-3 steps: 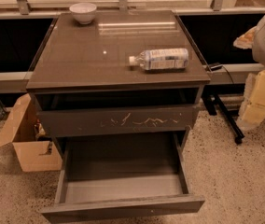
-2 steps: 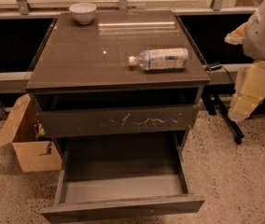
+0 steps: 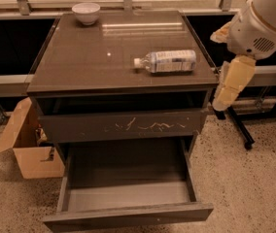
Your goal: Place blue plastic bottle into middle drawer
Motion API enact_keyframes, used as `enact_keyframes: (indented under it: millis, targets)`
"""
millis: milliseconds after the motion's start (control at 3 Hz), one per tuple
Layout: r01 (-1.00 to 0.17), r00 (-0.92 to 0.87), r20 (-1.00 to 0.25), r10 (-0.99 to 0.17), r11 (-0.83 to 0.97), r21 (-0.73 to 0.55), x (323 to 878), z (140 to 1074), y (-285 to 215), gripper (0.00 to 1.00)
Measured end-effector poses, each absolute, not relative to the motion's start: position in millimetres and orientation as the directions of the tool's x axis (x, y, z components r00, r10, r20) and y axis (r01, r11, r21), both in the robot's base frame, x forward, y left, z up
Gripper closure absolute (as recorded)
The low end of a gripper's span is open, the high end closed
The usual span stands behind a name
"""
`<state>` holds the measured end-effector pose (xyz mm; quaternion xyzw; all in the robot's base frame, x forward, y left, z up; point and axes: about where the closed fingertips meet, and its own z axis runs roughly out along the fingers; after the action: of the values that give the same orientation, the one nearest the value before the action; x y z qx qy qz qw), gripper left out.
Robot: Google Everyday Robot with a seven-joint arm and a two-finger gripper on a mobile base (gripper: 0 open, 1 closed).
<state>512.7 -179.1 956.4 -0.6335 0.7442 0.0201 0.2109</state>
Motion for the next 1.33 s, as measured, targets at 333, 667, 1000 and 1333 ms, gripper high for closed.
enact_keyframes:
  millis: [333, 667, 1000, 1333]
  targets:
    - [-0.947, -0.101, -0.426, -0.899, 0.219, -0.237, 545.7, 942.3, -165.0, 0.0]
    - [-0.943, -0.103, -0.427, -0.899, 0.224, -0.244, 554.7, 940.2, -164.1, 0.0]
    - [-0.935, -0.107, -0.427, -0.898, 0.237, -0.265, 580.0, 934.1, -161.5, 0.0]
    - [-0.923, -0.11, -0.495, -0.862, 0.273, -0.271, 631.9, 923.6, -156.9, 0.0]
